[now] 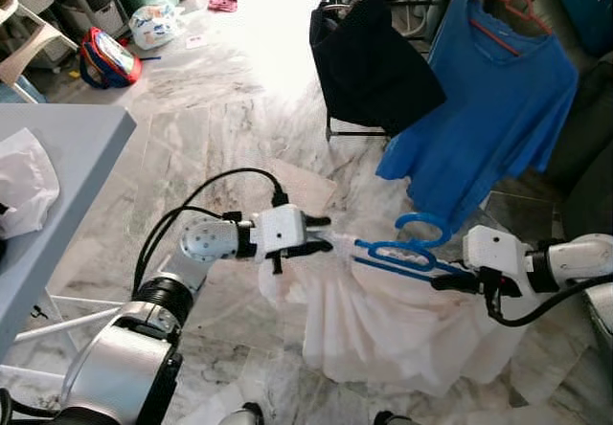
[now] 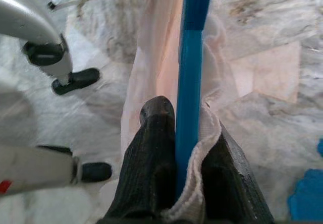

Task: Hang hanger

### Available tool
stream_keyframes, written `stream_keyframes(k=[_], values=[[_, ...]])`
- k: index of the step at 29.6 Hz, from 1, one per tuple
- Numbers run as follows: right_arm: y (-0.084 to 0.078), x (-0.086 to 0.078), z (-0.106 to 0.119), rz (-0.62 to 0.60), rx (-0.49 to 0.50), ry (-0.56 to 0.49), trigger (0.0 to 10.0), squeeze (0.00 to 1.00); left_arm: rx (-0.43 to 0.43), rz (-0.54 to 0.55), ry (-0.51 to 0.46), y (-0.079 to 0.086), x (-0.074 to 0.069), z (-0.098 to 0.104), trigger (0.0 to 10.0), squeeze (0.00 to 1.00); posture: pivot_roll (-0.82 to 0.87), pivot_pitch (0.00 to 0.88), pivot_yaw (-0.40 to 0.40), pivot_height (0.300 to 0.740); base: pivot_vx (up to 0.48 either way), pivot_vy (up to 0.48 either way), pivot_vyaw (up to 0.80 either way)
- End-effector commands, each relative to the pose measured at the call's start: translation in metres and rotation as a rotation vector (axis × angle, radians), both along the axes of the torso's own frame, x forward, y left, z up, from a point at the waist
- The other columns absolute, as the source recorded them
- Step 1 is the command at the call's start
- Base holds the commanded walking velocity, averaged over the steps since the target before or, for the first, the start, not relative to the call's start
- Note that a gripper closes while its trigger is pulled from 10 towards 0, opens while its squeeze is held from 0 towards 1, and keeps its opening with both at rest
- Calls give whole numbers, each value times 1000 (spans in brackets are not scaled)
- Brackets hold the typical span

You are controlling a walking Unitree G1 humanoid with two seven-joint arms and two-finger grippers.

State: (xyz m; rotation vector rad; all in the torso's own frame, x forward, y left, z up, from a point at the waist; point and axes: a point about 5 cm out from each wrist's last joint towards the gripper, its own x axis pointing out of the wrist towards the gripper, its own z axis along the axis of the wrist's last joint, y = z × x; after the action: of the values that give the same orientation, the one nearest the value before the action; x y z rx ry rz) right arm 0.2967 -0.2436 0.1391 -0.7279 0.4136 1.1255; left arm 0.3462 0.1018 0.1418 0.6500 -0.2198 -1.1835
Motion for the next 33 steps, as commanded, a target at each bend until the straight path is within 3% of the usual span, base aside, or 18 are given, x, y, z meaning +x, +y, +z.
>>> stream_keyframes(k=[1,8,15,16,17,19,20,22,24,27,28,33], values=[[1,-3,-9,-20,6,0,0,0,-56,40,-72,6,6,16,10000,1000,-103,191,77,740,0,0,0],[3,-1,-18,-89,32,-31,0,0,-103,64,-50,5,7,16,10000,1000,-107,190,80,740,0,0,0],[8,3,-32,-305,122,-105,0,0,-294,314,83,19,14,2,10000,1000,-116,185,78,740,0,0,0],[10,3,-37,-377,143,-134,0,0,-343,397,116,27,14,-6,10000,1000,-117,179,74,740,0,0,0],[10,3,-37,-377,143,-134,0,0,-343,397,116,27,14,-6,10000,1000,-117,179,74,740,0,0,0],[16,1,-44,-475,193,-168,0,0,-437,560,197,41,15,-19,10000,1000,-116,173,69,740,0,0,0],[16,1,-44,-475,193,-168,0,0,-437,560,197,41,15,-19,10000,1000,-116,173,69,740,0,0,0],[24,-1,-50,-594,263,-196,0,0,-479,748,248,57,11,-37,10000,1000,-113,164,63,740,0,0,0],[25,-1,-50,-641,284,-216,0,0,-487,798,263,61,9,-42,10000,1000,-114,160,63,740,0,0,0],[26,0,-49,-848,394,-260,0,0,-524,890,336,67,0,-61,10000,1000,-115,149,60,740,0,0,0],[20,-1,-49,-1019,460,-287,0,0,-544,922,375,66,-6,-71,10000,1000,-116,141,61,740,0,0,0],[17,-14,-56,-1224,511,-329,0,0,-589,970,424,60,-13,-83,10000,1000,-125,126,64,740,0,0,0]])
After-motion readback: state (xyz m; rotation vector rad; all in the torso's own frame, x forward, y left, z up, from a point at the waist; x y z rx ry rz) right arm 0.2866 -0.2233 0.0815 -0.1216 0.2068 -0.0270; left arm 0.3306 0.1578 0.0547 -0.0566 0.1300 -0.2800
